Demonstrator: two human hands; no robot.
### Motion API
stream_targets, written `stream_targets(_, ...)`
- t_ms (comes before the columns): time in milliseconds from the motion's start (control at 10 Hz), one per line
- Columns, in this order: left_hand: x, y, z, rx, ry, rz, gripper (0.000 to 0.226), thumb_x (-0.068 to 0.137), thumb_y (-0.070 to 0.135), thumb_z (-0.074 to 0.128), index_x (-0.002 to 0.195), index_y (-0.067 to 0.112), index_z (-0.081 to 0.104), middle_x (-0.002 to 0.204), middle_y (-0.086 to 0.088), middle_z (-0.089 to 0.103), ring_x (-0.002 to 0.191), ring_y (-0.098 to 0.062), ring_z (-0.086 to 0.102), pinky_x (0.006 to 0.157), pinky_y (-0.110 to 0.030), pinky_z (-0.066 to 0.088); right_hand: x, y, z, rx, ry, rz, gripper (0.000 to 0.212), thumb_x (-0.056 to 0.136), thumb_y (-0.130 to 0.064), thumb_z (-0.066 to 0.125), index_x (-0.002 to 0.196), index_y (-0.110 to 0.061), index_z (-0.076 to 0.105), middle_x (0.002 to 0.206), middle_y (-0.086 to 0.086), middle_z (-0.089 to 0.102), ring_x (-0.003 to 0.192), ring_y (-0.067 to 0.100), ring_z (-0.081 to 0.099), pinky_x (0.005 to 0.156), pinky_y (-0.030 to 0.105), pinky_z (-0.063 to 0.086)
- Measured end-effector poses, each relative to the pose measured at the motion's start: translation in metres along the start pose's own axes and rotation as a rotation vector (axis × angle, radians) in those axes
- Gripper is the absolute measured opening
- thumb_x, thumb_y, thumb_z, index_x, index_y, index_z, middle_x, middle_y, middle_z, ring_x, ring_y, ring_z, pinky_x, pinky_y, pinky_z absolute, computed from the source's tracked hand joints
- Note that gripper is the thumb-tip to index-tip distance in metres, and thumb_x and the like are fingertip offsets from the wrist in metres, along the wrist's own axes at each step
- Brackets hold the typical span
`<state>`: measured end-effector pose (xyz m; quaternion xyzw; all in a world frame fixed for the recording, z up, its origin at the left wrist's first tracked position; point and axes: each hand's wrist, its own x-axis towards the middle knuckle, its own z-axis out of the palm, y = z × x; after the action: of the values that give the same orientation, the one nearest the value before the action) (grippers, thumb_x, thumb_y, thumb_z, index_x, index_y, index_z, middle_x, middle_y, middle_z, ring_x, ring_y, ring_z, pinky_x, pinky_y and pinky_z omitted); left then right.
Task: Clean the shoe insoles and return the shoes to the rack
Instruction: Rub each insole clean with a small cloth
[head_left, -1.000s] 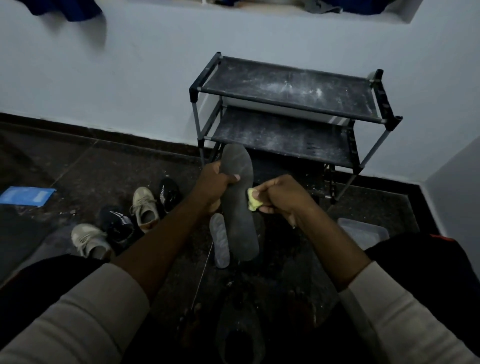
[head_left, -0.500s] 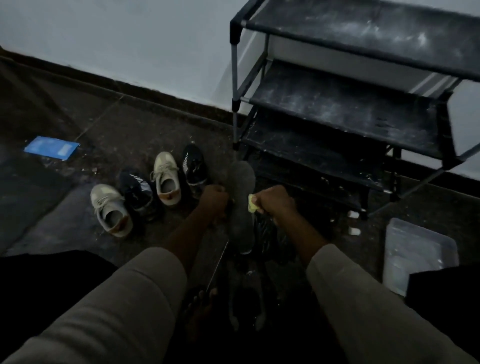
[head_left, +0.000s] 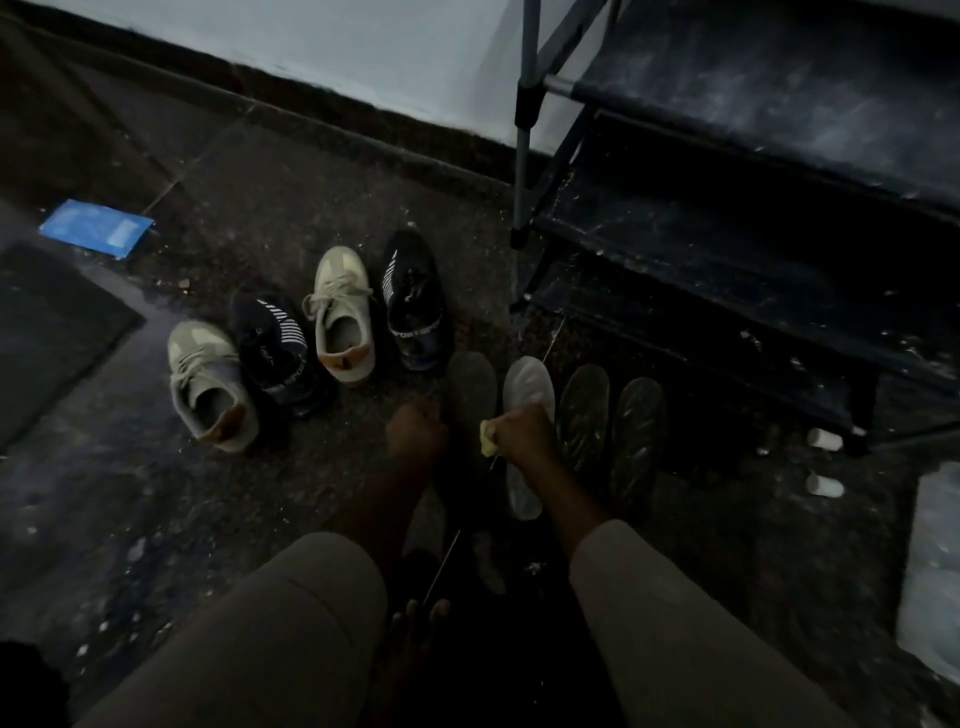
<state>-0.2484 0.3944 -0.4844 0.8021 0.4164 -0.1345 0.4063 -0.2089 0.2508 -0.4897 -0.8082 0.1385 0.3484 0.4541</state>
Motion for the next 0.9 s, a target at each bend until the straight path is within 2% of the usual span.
stream_targets(100,0.007,-0.006,-0.001,0.047,0.008,0.01,0.028,0.091,0.008,0.062,0.117,-0.001,0.067,0.116,-0.022,0.069,0.109,-0.039,0.065,0.091,-0.043,0.054,0.009,0.006,0.017,-0.035,-0.013,-0.035,0.028,0.092,-0.02,0.06,0.108,0.0,0.071,0.108,0.019,0.071,0.105,0.035,0.067,0.081,0.031,0.049)
stream_targets(200,0.02,-0.014,0.006,0.117,0.043,-0.092,0.032,0.091,0.019,0.068,0.118,0.001,0.065,0.122,-0.021,0.064,0.116,-0.037,0.061,0.095,-0.045,0.052,0.02,0.014,0.026,-0.045,0.004,-0.053,0.025,0.094,-0.018,0.059,0.106,0.0,0.072,0.106,0.018,0.071,0.103,0.033,0.066,0.078,0.025,0.044)
stream_targets(300,0.032,-0.02,0.012,0.111,0.031,-0.107,0.031,0.088,0.021,0.071,0.112,0.003,0.065,0.118,-0.021,0.064,0.116,-0.036,0.06,0.095,-0.047,0.053,0.025,0.019,0.03,-0.06,0.002,-0.079,0.022,0.094,-0.016,0.061,0.1,0.001,0.073,0.101,0.018,0.072,0.097,0.032,0.067,0.074,0.024,0.043)
stream_targets(400,0.038,-0.024,0.018,0.099,0.071,-0.129,0.026,0.09,0.02,0.069,0.109,0.002,0.069,0.116,-0.021,0.067,0.113,-0.036,0.063,0.093,-0.046,0.055,0.03,0.021,0.036,-0.097,0.048,-0.156,0.022,0.09,-0.015,0.068,0.079,0.002,0.076,0.083,0.016,0.075,0.081,0.031,0.071,0.068,0.031,0.05)
stream_targets(600,0.042,-0.023,0.023,0.083,0.051,-0.163,0.029,0.09,0.019,0.071,0.115,0.004,0.069,0.122,-0.022,0.065,0.116,-0.038,0.061,0.093,-0.044,0.052,0.025,0.027,0.034,-0.053,0.172,-0.217,0.031,0.089,-0.014,0.064,0.06,-0.003,0.068,0.067,0.013,0.071,0.065,0.03,0.068,0.064,0.039,0.056)
stream_targets(700,0.039,-0.023,0.025,0.093,0.034,-0.137,0.031,0.088,0.021,0.073,0.115,0.006,0.07,0.122,-0.022,0.065,0.117,-0.037,0.06,0.093,-0.042,0.052,0.024,0.035,0.02,-0.031,0.262,-0.188,0.026,0.091,-0.014,0.063,0.065,-0.008,0.066,0.068,0.011,0.067,0.063,0.029,0.061,0.062,0.035,0.049)
stream_targets(800,0.03,-0.019,0.023,0.083,0.056,-0.11,0.042,0.086,0.029,0.076,0.116,0.003,0.064,0.121,-0.022,0.064,0.117,-0.037,0.06,0.093,-0.042,0.053,0.022,0.047,-0.001,-0.045,0.341,-0.12,0.022,0.092,-0.016,0.062,0.076,-0.003,0.069,0.076,0.012,0.066,0.069,0.028,0.059,0.064,0.028,0.039)
stream_targets(900,0.019,-0.011,0.029,0.094,0.128,0.035,0.049,0.089,0.03,0.072,0.126,0.002,0.056,0.125,-0.021,0.062,0.119,-0.037,0.057,0.095,-0.039,0.049,0.015,0.054,-0.019,-0.106,0.362,-0.088,0.022,0.091,-0.014,0.061,0.077,-0.001,0.072,0.077,0.016,0.067,0.068,0.029,0.058,0.062,0.029,0.039)
